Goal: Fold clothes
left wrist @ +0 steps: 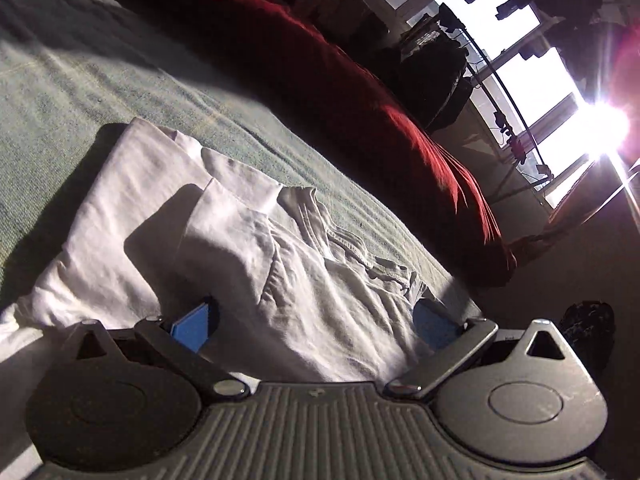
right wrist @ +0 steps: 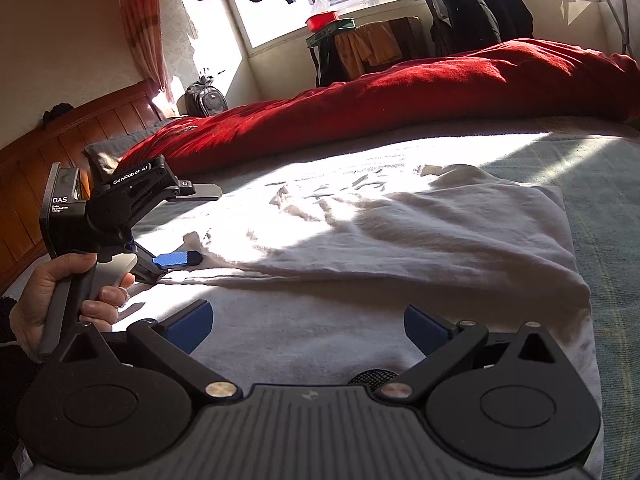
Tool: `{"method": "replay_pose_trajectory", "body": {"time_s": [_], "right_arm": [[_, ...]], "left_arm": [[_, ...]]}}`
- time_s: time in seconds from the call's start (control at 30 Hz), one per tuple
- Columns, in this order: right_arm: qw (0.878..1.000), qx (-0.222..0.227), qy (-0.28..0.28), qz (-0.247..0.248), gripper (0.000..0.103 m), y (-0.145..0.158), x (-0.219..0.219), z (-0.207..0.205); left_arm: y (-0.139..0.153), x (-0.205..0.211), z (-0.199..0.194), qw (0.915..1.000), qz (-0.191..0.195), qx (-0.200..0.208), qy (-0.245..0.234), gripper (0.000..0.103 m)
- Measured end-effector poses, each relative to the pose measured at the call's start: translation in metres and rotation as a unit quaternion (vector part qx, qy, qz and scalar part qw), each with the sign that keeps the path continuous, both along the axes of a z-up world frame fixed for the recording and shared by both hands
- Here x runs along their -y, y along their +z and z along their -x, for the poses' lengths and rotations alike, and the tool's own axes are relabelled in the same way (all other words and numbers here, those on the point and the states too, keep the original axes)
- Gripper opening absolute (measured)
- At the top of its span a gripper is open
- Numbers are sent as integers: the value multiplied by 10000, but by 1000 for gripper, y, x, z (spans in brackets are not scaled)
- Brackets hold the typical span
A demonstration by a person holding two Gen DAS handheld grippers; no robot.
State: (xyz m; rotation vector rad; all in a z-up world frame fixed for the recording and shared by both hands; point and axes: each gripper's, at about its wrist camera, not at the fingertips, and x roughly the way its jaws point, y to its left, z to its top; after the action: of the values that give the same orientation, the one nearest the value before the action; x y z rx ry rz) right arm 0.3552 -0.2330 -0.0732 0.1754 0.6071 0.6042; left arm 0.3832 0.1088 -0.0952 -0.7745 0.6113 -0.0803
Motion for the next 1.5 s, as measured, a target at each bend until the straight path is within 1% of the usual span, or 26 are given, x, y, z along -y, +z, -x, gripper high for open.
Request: {"method": "replay_pose_trajectory", "body": {"time_s": [0.1,0.17,0.23,0.3,0.4,0.43,0.5,0.57,0.63,0.67,0.7,0.8,0.87,0.93,0.97,1.0,1.07,1.13,1.17,1.2,1.27,1.33,1.37,1.4,1.43,1.5], "right_arm": [[10000,32,31,-10,103,2,0,1],[10000,62,28,4,103,3,1,2],[9999,145,22,53,103,7,3,4],[9997,226,-7,124,103,11,8,6],[9989,376,-107,276,103,17,20,8],[9985,425,-152,321,103,20,24,8],[9979,499,-326,245,103,25,40,4],[9970,563,-508,153,103,31,55,0],[9964,433,-709,-162,103,33,64,-18],[9967,305,-731,-183,103,28,62,-26],[9968,178,-753,-205,103,23,61,-35],[9961,-224,-818,-260,103,7,56,-59],[9935,-767,-828,-163,103,-11,50,-69],[9956,-767,-542,-32,103,-12,46,-63],[9958,-856,-235,-213,103,-6,49,-60],[9940,-939,23,-563,103,-1,55,-57],[9945,-691,-193,-759,103,9,72,-46],[9937,-451,-428,-934,103,19,88,-35],[9930,-410,-688,-872,103,20,97,-33],[9907,-432,-963,-864,103,18,107,-33],[9830,-647,-1347,-1067,103,9,128,-36],[9756,-865,-1536,-1307,103,1,144,-38],[9763,-800,-1543,-1286,103,1,145,-37],[9772,-727,-1546,-1258,103,3,146,-36],[9795,-594,-1511,-1190,103,6,144,-36],[9854,-326,-1258,-1099,103,11,135,-33]], "left_arm": [[3,-7,-1,9995,212,130,172,102],[10,-16,0,9984,218,323,401,102],[21,-27,1,9968,22,475,647,102],[29,-37,2,9958,-84,491,771,102],[40,-39,6,9962,-406,352,690,102],[43,-34,6,9965,-527,353,536,102],[48,-19,2,9972,-660,344,7,102],[45,-2,-6,9958,-768,287,-410,102],[40,15,-14,9928,-880,218,-784,102],[38,24,-19,9907,-936,184,-970,102],[34,29,-22,9891,-1001,113,-1072,102],[17,32,-28,9864,-1172,-200,-1134,102],[10,26,-23,9862,-1135,-211,-1186,102],[16,26,-18,9847,-1205,-246,-1234,102],[21,28,-16,9830,-1313,-307,-1249,102],[27,32,-15,9812,-1416,-340,-1266,102],[41,44,-17,9776,-1478,-235,-1479,102],[53,64,-21,9739,-1397,-67,-1788,102],[58,76,-25,9710,-1361,18,-1967,102],[62,94,-29,9670,-1341,110,-2162,102],[64,128,-39,9585,-1354,209,-2500,102],[58,158,-48,9520,-1369,250,-2726,102],[53,170,-53,9504,-1360,237,-2788,102],[45,177,-58,9502,-1288,128,-2834,102],[35,180,-64,9511,-1162,-69,-2862,102],[15,185,-74,9507,-939,-457,-2921,102]]}}
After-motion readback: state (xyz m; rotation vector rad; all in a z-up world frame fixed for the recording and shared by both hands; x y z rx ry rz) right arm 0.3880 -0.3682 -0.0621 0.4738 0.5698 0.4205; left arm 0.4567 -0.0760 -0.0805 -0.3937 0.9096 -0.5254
